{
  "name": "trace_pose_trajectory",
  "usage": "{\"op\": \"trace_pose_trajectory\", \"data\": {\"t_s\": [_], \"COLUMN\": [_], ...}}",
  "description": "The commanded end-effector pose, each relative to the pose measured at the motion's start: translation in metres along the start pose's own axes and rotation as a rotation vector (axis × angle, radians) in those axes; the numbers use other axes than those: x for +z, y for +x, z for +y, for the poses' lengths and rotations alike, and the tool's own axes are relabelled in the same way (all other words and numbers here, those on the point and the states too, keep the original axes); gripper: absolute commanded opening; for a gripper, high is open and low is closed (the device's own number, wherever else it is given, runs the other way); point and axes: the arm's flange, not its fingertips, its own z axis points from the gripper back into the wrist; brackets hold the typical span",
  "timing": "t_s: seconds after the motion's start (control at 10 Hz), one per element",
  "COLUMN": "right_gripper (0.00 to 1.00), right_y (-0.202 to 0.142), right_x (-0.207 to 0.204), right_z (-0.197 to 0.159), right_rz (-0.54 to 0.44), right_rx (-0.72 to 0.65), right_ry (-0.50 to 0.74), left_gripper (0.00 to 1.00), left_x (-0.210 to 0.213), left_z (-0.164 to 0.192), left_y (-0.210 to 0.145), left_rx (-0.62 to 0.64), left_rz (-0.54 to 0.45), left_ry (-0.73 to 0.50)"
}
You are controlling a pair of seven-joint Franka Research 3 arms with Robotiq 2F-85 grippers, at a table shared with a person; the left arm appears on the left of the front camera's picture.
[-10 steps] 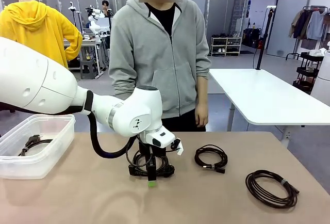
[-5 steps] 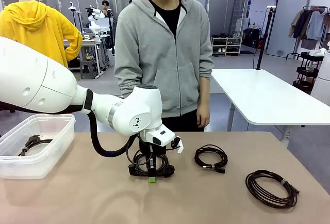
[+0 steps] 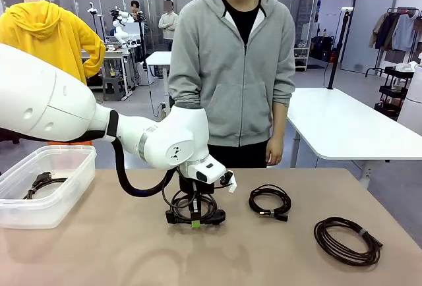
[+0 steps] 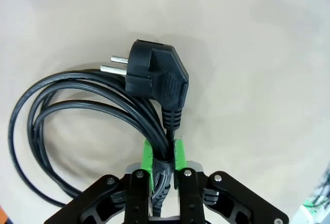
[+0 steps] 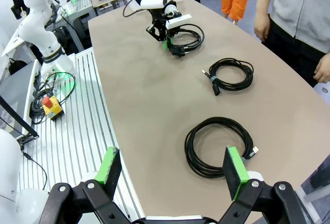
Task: Organize and store the cables.
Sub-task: Place the Power Cable into the Organizing box.
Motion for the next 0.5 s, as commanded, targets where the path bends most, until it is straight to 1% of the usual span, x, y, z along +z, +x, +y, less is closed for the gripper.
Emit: {"op": "trace_pose_trajectory", "data": {"t_s": [0.0, 0.1, 0.2, 0.4], "right_gripper": [1.0, 1.0, 1.0, 1.0], "right_y": [0.0, 0.0, 0.0, 0.0], "right_x": [0.0, 0.0, 0.0, 0.0], "right_z": [0.0, 0.0, 0.0, 0.0], "right_rz": [-0.014, -0.014, -0.014, -0.014], "right_rx": [0.013, 0.013, 0.013, 0.013], "right_ry": [-0.001, -0.001, -0.001, -0.001], "left_gripper": [0.0, 0.0, 0.0, 0.0], "left_x": [0.047, 0.069, 0.088, 0.1], "left_z": [-0.029, -0.043, -0.057, -0.073], "left_y": [-0.013, -0.015, -0.017, -0.016], "left_rx": [-0.042, -0.078, -0.113, -0.2], "left_rz": [-0.007, 0.022, 0.005, -0.1], "left_ry": [0.056, 0.079, 0.086, 0.095]}}
